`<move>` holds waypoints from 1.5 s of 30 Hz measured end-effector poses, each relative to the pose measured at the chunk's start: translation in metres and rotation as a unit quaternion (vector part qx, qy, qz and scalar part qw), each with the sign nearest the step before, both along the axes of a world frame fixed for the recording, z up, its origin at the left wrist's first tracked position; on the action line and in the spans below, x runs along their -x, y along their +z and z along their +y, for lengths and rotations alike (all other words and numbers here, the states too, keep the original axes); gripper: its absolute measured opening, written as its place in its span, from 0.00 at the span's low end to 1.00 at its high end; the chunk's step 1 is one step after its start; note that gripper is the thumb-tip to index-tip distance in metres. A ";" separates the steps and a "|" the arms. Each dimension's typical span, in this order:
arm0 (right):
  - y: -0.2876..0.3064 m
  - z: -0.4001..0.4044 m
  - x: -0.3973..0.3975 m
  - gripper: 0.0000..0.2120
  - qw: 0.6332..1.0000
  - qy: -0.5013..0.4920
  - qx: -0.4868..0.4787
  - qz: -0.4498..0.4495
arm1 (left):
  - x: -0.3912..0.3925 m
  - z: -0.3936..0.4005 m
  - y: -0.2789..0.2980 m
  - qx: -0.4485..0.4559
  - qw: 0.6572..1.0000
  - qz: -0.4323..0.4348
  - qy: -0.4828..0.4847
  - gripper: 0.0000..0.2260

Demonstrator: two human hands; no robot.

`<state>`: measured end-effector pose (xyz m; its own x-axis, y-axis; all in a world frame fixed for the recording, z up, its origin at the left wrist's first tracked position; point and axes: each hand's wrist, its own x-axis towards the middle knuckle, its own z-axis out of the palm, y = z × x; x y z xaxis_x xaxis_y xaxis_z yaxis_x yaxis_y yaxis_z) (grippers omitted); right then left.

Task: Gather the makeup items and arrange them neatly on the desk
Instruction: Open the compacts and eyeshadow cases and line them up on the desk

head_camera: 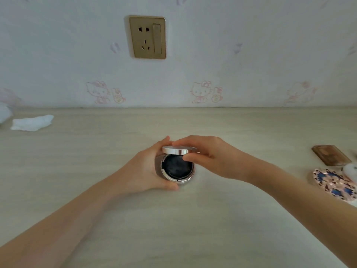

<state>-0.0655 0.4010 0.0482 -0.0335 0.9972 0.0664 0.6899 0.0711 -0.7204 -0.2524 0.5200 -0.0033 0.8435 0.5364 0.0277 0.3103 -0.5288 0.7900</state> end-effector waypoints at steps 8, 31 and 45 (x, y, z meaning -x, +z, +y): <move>-0.002 -0.011 0.023 0.14 0.999 -0.046 -0.011 0.024 | 0.013 -0.012 0.002 -0.014 1.000 -0.010 -0.025 0.40; -0.031 -0.039 0.048 0.21 0.964 -0.248 -0.096 0.013 | 0.032 -0.020 -0.009 0.027 0.996 -0.049 0.069 0.51; -0.027 -0.028 0.051 0.09 0.971 -0.202 -0.121 -0.026 | 0.031 -0.020 -0.006 0.004 0.996 -0.052 0.074 0.48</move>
